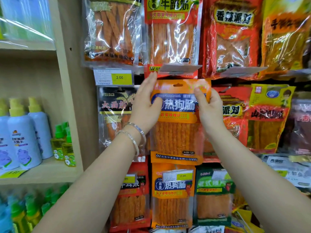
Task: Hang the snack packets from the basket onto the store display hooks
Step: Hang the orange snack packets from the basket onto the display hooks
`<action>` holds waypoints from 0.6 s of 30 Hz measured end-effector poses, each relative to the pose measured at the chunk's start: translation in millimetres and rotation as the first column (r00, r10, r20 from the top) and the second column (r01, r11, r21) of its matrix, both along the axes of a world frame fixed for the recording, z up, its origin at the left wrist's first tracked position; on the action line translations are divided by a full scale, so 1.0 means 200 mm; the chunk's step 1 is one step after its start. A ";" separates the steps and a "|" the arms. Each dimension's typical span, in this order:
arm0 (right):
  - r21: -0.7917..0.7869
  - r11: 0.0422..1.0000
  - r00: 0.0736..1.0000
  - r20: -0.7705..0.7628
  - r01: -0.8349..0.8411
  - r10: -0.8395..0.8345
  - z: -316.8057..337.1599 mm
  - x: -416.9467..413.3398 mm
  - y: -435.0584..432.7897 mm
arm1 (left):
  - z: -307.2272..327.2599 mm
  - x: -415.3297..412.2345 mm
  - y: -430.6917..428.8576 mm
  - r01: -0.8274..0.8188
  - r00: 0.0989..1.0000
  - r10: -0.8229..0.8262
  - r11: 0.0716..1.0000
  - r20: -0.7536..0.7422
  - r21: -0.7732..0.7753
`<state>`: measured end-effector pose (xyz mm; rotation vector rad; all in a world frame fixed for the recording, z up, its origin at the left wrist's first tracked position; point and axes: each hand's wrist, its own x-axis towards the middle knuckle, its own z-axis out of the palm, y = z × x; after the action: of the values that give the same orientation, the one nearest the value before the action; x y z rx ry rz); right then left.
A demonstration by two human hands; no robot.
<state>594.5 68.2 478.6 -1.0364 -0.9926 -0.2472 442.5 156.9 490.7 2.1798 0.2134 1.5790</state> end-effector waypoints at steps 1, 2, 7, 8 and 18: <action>-0.005 1.000 1.000 -0.001 0.009 -0.009 0.01 0.01 0.00 | 0.01 0.01 -0.01 0.024 0.999 -0.024 1.000 -0.025 0.019; -0.011 1.000 1.000 -0.002 0.016 -0.016 0.03 0.01 0.01 | 0.01 0.02 -0.02 0.039 0.999 -0.038 0.999 -0.034 0.015; -0.069 0.997 0.999 -0.015 0.045 -0.046 0.10 0.03 0.04 | 0.01 0.04 -0.01 0.052 0.999 -0.052 0.998 -0.006 -0.046; -0.081 0.995 0.998 -0.015 0.052 -0.054 0.10 0.04 0.05 | 0.00 0.04 -0.01 0.055 0.998 -0.055 0.997 0.000 -0.047; -0.108 0.944 0.947 0.115 0.313 -0.301 -0.02 0.12 0.13 | -0.11 0.11 0.04 0.070 0.997 -0.070 0.997 -0.038 0.011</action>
<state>619.2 94.7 475.0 -1.3051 -0.9391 -0.5014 464.7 165.8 468.4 2.2031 0.1370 1.5064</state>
